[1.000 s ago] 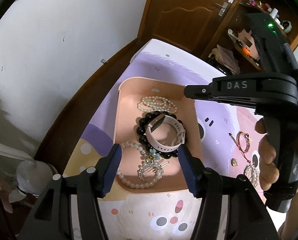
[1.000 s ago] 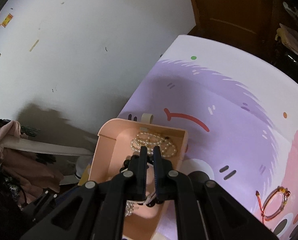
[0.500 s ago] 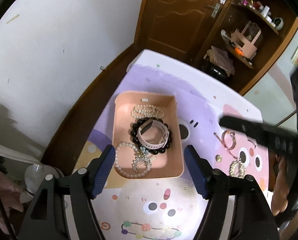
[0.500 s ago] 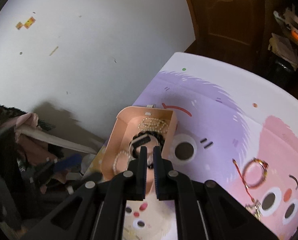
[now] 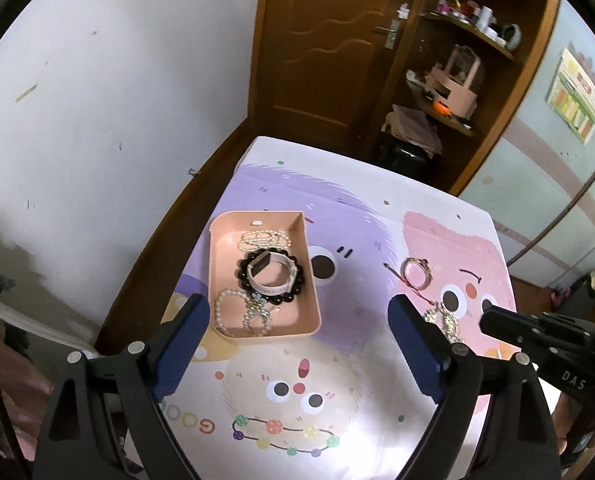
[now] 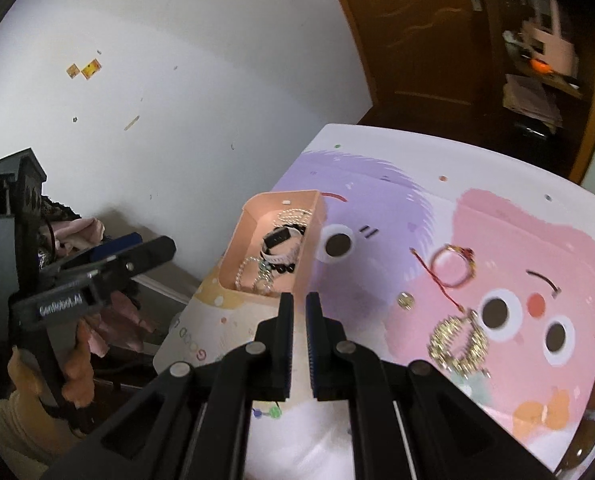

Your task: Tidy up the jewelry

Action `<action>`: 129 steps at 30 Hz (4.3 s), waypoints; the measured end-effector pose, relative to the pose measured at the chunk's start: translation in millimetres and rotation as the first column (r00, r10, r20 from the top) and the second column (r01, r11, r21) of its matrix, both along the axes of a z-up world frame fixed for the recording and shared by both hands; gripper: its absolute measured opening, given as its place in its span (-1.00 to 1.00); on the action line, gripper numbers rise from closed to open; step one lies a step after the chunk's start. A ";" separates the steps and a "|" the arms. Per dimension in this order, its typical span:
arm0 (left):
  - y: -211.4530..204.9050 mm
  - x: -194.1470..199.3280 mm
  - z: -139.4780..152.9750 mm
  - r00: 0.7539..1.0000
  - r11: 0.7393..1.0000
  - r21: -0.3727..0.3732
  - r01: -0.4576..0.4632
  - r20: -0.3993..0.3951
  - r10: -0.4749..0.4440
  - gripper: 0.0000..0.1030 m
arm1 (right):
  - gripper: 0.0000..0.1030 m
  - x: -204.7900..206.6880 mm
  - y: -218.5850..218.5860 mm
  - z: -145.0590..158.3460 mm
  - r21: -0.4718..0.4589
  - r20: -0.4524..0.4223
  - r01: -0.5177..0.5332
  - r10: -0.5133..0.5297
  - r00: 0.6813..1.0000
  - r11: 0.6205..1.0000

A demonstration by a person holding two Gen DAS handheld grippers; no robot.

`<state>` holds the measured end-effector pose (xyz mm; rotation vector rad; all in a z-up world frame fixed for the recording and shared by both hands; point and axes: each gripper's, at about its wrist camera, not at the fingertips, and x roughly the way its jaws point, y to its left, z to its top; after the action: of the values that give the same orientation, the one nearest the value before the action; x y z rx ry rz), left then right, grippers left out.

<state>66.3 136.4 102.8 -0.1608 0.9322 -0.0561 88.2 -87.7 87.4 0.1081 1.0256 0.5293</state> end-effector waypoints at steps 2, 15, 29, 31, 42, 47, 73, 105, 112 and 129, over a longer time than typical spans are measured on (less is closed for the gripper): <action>-6.7 -2.3 2.5 1.000 1.000 0.008 0.012 0.001 -0.012 0.76 | -0.86 -8.2 -12.2 -2.9 -0.006 0.006 0.023 -0.023 1.000 1.000; -62.5 4.0 -22.3 0.990 0.986 0.088 0.140 -0.037 -0.137 0.78 | -0.57 -44.3 -91.3 -61.8 -0.121 -0.047 0.185 -0.191 0.980 0.975; -135.5 44.0 -107.7 0.947 0.938 0.159 0.307 -0.154 -0.283 0.78 | -0.57 -29.9 -121.1 -110.7 -0.128 -0.105 0.269 -0.283 0.953 0.955; -145.0 51.0 -120.5 0.940 0.931 0.168 0.324 -0.168 -0.296 0.78 | -0.57 -24.6 -124.6 -117.4 -0.126 -0.115 0.277 -0.292 0.950 0.952; -166.5 81.4 -173.2 0.917 0.923 0.149 0.354 -0.247 -0.312 0.78 | -0.57 15.2 -138.8 -146.1 -0.081 -0.192 0.336 -0.345 0.919 0.939; -166.8 87.7 -177.4 0.915 0.923 0.140 0.359 -0.248 -0.319 0.78 | -0.57 33.4 -142.4 -157.0 -0.070 -0.225 0.366 -0.372 0.901 0.928; -176.6 119.7 -191.5 0.911 0.927 0.095 0.362 -0.249 -0.330 0.77 | -0.81 33.2 -102.8 -146.9 -0.323 -0.089 0.269 -0.312 0.946 0.907; -163.2 113.6 -138.1 0.916 0.943 0.023 0.333 -0.244 -0.317 -0.85 | -0.94 19.0 -105.9 -98.4 -0.145 -0.075 0.316 -0.329 0.941 0.938; -134.7 99.4 -106.9 0.932 0.957 -0.024 0.289 -0.222 -0.287 -0.85 | -0.95 12.2 -95.4 -75.1 -0.133 -0.049 0.301 -0.309 0.950 0.944; -59.7 42.1 -35.4 0.972 0.978 -0.013 0.209 -0.106 -0.209 -0.84 | -0.95 -11.5 -18.4 15.4 -0.124 0.085 0.170 -0.160 0.983 0.978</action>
<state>108.4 76.7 67.4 -0.0675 1.0534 -0.2452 76.7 -106.1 102.8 0.0560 0.9659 0.3117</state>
